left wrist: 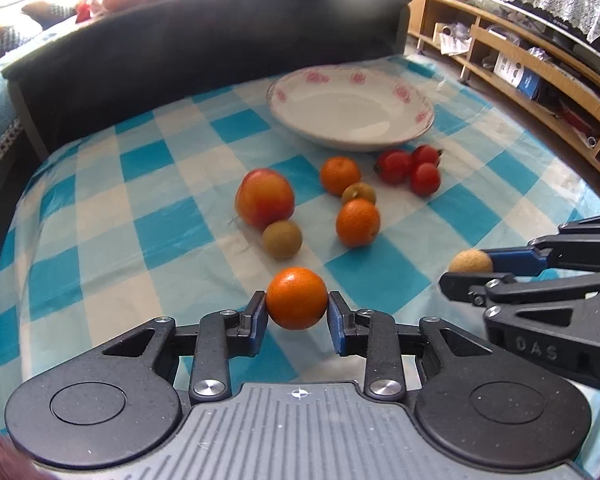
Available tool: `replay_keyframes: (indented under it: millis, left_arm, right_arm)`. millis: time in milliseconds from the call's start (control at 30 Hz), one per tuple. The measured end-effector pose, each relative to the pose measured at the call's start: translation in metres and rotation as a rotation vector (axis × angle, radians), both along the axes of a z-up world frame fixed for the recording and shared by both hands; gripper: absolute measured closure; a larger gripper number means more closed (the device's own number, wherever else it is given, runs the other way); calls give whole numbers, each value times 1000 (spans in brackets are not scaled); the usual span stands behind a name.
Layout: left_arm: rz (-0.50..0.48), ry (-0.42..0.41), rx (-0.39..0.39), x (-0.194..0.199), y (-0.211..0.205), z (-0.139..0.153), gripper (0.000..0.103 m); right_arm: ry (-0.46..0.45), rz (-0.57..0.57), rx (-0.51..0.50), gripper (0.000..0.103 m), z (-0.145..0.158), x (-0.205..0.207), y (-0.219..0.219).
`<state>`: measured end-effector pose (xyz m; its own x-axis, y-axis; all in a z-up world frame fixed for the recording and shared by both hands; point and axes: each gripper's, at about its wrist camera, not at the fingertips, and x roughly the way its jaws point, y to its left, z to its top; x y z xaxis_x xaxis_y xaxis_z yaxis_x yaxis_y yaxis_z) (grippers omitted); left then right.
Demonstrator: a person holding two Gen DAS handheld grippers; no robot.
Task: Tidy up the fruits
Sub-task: 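Carry the orange in the left tool while the right carries the longan over the plate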
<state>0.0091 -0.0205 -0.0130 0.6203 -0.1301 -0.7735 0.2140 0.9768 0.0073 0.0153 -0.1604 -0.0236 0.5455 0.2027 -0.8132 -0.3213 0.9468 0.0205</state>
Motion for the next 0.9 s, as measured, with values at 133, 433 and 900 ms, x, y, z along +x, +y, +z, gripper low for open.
replay_keyframes:
  millis: [133,433,900]
  left_arm:
    - [-11,-12,-42,5,-3,6,64]
    - [-28,-66,-100,20,-12,31,64]
    - [-27,-91,-82,89,-27,45,64]
  right_arm:
    - [-18,-11,14,71,10,-5,1]
    - [-40,-78,22,71,37,3,-2]
    - [-82,-92,54,71,62,64,-7]
